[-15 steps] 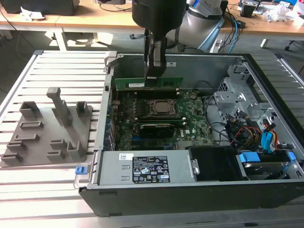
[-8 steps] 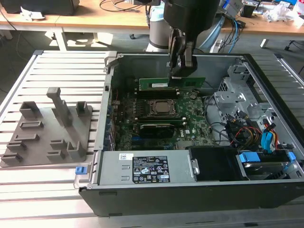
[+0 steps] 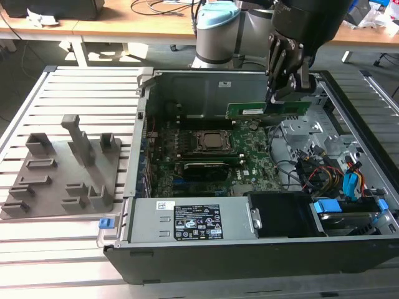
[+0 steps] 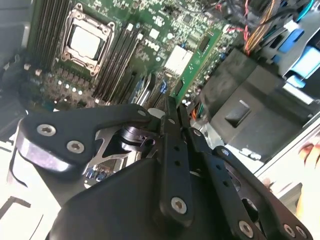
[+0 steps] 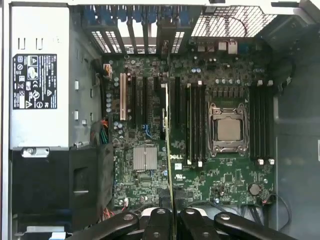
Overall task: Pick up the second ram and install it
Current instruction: 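Pick up the second ram and move it above second insertion slot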
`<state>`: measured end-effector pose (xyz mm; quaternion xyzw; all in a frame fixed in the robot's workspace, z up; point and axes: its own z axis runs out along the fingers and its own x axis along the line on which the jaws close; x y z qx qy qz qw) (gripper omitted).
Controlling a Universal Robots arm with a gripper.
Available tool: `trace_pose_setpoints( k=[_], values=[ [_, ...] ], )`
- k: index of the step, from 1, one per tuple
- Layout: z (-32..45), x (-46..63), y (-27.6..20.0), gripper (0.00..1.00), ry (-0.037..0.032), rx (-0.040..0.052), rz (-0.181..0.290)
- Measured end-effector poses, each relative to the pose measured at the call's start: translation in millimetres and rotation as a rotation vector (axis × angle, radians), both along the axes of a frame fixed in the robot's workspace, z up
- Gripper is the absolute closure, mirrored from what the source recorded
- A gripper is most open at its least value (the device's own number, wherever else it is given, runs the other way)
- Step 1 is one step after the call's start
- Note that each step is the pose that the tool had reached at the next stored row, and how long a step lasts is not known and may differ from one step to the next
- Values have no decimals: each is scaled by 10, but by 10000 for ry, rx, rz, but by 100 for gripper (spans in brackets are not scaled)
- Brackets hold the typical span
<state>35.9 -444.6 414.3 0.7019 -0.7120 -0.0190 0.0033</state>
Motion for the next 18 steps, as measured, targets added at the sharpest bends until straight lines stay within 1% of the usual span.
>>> trace_pose_setpoints(
  k=[1, 2, 7, 9, 11, 12, 13, 15, 18],
  values=[
    [0, 48, 0, 86, 0, -1, 1],
    [0, 66, 1, 86, 0, 0, 1],
    [0, 56, 0, 86, 0, -2, 2],
    [-2, 14, 1, 86, 0, -1, 2],
    [-4, -64, 5, 86, -1, -1, 0],
    [-7, -133, 10, 86, 0, -1, -6],
    [-10, -173, 16, 86, 0, -2, -11],
    [-16, -200, 28, 86, 0, -1, -13],
    [-35, -277, 102, 86, 0, -2, -12]
  ],
)
